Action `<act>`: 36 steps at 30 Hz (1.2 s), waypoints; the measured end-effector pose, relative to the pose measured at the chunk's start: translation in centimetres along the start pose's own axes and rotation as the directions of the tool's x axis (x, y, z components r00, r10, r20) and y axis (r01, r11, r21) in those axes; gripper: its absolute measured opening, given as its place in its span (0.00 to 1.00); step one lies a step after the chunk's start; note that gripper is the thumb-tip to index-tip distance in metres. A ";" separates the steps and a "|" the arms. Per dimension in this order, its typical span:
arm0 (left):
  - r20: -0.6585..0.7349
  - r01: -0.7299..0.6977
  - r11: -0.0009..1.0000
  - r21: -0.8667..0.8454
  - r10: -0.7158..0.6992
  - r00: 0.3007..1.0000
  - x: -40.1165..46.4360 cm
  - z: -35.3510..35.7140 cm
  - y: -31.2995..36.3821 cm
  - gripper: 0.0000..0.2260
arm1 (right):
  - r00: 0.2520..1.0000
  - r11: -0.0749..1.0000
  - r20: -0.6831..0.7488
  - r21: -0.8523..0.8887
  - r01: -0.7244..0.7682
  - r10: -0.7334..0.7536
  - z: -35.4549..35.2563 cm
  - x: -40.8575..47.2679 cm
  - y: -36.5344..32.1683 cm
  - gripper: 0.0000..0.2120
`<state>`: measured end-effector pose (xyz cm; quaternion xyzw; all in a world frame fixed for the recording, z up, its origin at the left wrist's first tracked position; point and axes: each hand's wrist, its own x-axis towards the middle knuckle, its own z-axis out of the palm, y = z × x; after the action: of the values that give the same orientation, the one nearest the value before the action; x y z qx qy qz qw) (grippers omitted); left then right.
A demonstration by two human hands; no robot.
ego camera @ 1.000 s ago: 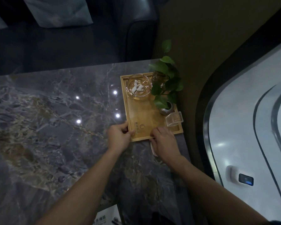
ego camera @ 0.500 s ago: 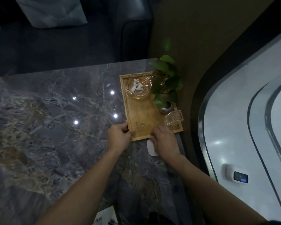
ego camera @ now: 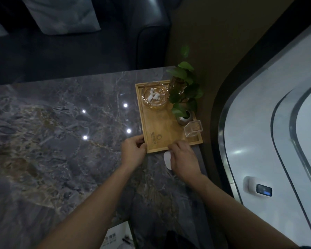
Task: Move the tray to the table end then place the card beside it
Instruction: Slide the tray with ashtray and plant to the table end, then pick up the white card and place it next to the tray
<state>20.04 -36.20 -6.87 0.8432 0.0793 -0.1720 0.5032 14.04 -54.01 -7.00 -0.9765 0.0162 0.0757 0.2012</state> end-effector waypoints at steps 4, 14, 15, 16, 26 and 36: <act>-0.030 0.006 1.000 0.013 -0.006 1.000 -1.8 -1.1 -0.6 0.13 | 0.997 0.998 0.081 0.056 -0.016 0.012 -0.3 -1.3 -0.5 0.18; -0.156 0.087 0.991 -0.099 -0.102 0.982 -8.3 -6.0 -4.5 0.10 | 0.995 0.978 0.098 0.203 -0.040 0.020 0.0 -5.5 -3.0 0.10; -0.170 0.100 0.989 -0.112 -0.119 0.978 -9.0 -6.4 -5.1 0.10 | 0.993 0.978 0.119 0.203 -0.049 0.025 0.1 -6.1 -3.4 0.11; -0.179 0.118 0.985 -0.124 -0.139 0.974 -9.7 -6.8 -5.7 0.10 | 0.989 0.980 0.143 0.193 -0.050 0.023 0.1 -6.7 -3.8 0.12; -0.293 0.238 0.952 -0.190 -0.287 0.912 -18.0 -9.7 -11.3 0.09 | 0.965 0.967 0.259 0.254 -0.017 -0.051 2.1 -11.4 -6.8 0.07; -0.332 0.298 0.922 -0.248 -0.370 0.868 -23.6 -9.8 -14.4 0.08 | 0.916 0.955 0.390 0.295 -0.030 -0.091 4.4 -14.9 -9.3 0.11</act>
<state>-4.24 -19.74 -5.66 0.7820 0.3344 -0.0852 0.5190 -0.74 -43.74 -5.02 -0.8995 -0.0295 0.2667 0.3448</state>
